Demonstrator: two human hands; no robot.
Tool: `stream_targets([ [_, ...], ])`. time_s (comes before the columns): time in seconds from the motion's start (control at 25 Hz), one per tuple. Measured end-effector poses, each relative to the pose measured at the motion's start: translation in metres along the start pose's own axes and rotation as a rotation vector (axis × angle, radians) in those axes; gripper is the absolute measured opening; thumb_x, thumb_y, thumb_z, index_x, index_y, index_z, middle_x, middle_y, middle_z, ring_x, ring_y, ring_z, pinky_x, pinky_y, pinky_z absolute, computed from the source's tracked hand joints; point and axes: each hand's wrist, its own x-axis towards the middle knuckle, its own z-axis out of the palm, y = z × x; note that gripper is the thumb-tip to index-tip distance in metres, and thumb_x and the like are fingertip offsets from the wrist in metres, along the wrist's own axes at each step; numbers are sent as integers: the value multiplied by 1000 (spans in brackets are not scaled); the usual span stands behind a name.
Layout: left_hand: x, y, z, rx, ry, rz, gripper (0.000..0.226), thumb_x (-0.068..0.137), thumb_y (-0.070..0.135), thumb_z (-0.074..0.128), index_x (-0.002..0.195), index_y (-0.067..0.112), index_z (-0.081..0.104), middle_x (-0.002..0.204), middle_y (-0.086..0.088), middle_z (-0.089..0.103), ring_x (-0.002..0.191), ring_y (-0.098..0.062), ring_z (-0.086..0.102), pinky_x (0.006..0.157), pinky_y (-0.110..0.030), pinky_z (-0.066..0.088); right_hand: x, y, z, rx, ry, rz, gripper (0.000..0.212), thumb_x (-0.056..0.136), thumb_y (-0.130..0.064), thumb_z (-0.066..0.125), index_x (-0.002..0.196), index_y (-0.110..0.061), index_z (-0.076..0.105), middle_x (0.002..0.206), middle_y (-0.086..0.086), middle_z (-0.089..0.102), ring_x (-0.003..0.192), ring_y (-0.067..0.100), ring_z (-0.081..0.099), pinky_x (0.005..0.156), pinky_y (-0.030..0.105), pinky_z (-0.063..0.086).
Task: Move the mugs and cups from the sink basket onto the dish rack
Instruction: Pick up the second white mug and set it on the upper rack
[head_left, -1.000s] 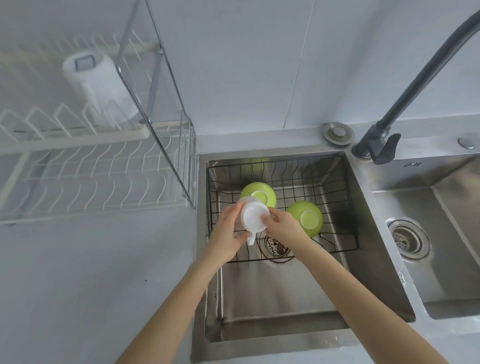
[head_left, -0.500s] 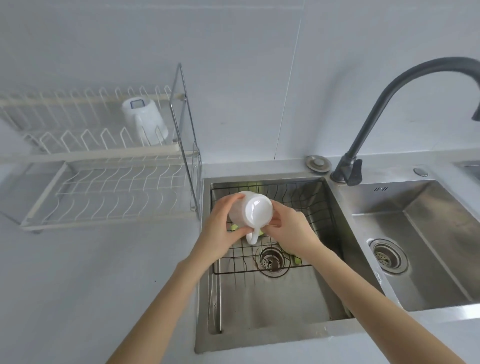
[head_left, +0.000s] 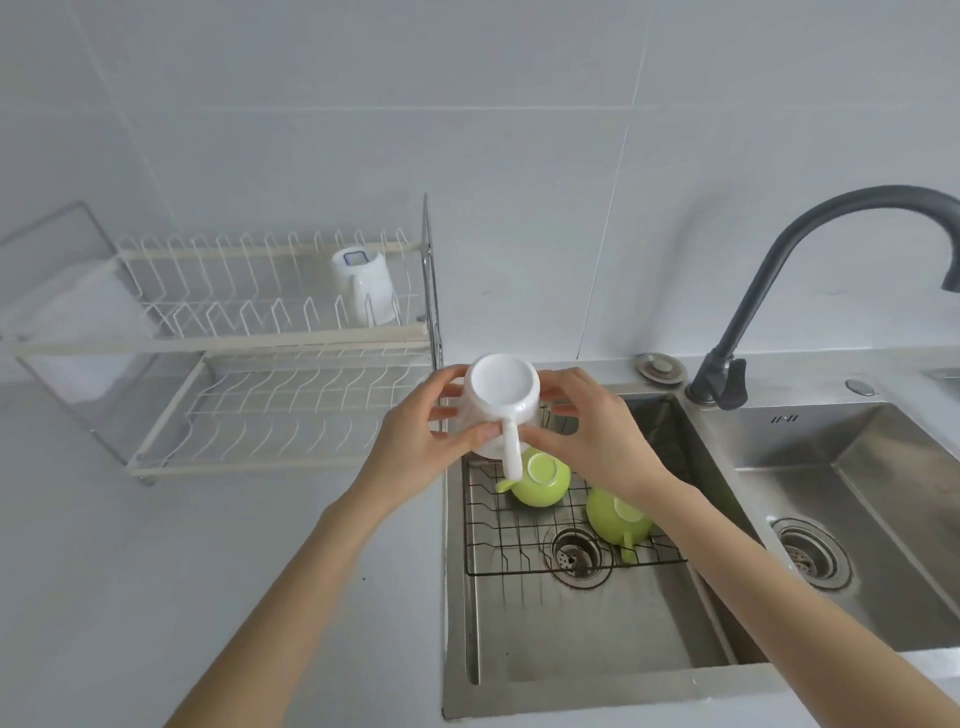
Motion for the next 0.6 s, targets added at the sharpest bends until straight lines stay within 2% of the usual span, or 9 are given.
stream_targets([
  [0.08,-1,1,-20,30,8,18,51,72,22,73,114,34,46,102,18,53,89,6,54,68,-2,48,6,-16,6,18,4,-22,49,73,-19,76,116,-7,57,114,6,64,96,8,58,88,16,46],
  [0.16,-2,4,-39,51,15,29,57,72,24,73,124,25,48,99,21,53,89,2,56,69,-1,47,12,-31,12,20,6,-51,49,72,-19,77,114,-7,57,112,7,65,94,9,59,83,12,48],
  [0.28,-4,5,-72,68,29,44,56,72,26,73,123,25,49,94,26,54,86,2,59,68,-2,48,23,-55,22,26,0,-91,49,71,-19,78,115,-8,58,109,7,65,90,9,58,76,1,46],
  [0.36,-3,6,-93,77,40,60,54,73,27,72,122,25,49,95,22,56,86,2,60,69,-5,50,31,-71,28,59,-1,-110,48,73,-17,77,116,-9,59,110,7,66,90,9,59,78,0,46],
  [0.48,0,7,-125,118,66,98,55,73,27,72,122,23,48,105,6,59,93,-15,64,81,-21,53,44,-99,38,47,-8,-169,48,75,-17,75,119,-9,57,113,8,65,94,9,59,83,7,48],
  [0.6,11,13,-156,167,57,121,55,76,27,70,125,22,46,111,6,56,98,-17,62,80,-18,50,61,-125,46,49,5,-183,48,77,-18,73,120,-8,56,116,8,64,97,13,60,92,22,50],
])
